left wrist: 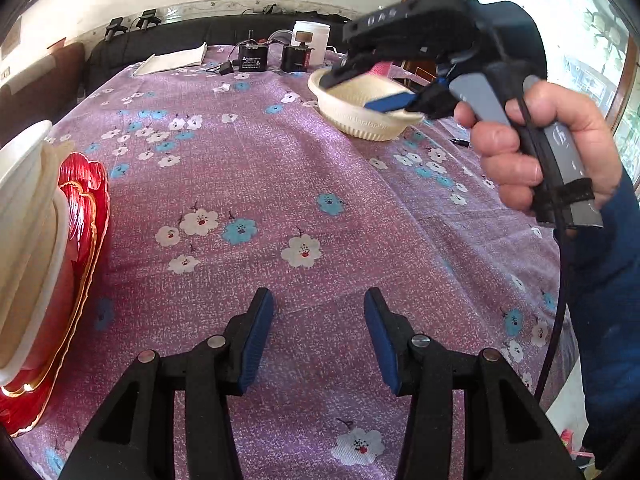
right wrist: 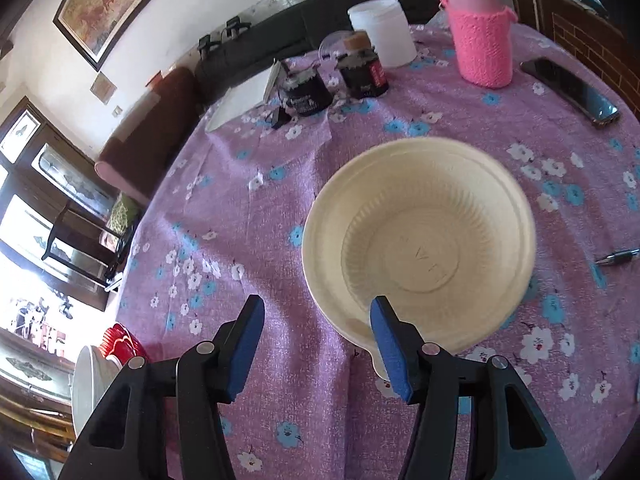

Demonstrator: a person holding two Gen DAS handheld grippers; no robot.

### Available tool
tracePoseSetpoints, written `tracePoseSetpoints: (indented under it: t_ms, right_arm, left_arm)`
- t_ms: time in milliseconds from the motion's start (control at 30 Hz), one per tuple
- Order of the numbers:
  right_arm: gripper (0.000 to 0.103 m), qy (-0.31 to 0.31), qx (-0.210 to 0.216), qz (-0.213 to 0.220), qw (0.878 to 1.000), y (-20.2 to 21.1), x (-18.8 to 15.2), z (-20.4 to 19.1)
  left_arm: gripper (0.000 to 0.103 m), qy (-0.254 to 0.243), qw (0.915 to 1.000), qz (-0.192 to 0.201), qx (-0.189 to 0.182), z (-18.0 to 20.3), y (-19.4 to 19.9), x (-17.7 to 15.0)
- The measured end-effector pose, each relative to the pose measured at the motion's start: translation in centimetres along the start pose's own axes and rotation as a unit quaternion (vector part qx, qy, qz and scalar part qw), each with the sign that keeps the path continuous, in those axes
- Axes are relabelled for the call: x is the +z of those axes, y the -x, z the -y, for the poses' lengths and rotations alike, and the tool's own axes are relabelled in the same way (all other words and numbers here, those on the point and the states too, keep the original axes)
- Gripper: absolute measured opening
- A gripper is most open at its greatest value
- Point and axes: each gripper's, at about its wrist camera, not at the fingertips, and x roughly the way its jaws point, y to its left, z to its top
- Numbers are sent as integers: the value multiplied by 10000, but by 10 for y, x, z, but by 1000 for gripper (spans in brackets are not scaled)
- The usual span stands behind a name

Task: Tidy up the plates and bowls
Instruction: 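Move the right gripper to the beige plastic bowl and grasp its rim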

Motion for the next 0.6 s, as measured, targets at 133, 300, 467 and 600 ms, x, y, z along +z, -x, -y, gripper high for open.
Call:
tracePoseSetpoints:
  t_ms: [133,300,467,600]
  right_arm:
    - [60,219,243,-546,9980,2,-14,3]
    - [60,1018,-921,-505,9892,43,-37,17]
    - [60,291,-649,256,9971,100,-36,55]
    - [55,-912,361,533,9938,102,-41,80]
  left_arm:
    - [46,1,10000,-16,-38,-1,-1,0]
    - [46,41,10000,-24,-85,-1,-3,3]
    - [47,69,10000,-19,-52,0,-7,6]
    - [48,25,10000,-23,33,3,-8,6]
